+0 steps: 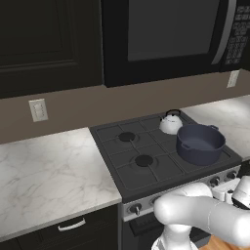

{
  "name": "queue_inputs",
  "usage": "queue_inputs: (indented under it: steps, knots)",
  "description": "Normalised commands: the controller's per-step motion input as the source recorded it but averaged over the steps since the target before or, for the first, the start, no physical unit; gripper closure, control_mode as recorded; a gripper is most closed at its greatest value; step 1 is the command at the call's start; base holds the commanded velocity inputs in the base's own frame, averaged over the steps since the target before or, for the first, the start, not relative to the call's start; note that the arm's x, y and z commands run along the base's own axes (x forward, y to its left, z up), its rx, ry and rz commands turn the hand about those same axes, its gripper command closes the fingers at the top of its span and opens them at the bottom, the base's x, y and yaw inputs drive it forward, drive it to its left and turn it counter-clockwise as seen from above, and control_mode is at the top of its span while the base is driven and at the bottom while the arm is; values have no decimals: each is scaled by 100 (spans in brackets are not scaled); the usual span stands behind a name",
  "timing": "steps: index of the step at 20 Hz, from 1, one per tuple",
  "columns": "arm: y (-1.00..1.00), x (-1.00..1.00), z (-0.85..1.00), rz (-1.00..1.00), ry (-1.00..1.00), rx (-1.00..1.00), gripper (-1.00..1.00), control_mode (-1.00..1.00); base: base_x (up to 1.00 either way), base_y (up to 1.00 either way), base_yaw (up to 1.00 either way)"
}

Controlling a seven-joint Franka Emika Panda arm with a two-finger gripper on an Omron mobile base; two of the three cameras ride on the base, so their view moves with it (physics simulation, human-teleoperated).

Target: Pick the kettle from the cabinet and place it on a stove burner. Then pick the pot from the counter and place it on another stove burner. Finally, turn both burners on.

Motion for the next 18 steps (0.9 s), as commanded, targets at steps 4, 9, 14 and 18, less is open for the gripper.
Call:
queue_inputs:
  steps: [4,9,14,18]
  knots:
    - [0,7,-14,0,0,0,-100,-100,0,0,0]
    - [0,4,-16,0,-1,0,-100,-100,0,0,0]
    - [0,11,-5,0,-1,0,-100,-100,0,0,0]
    - [-1,12,-3,0,-2,0,-100,-100,0,0,0]
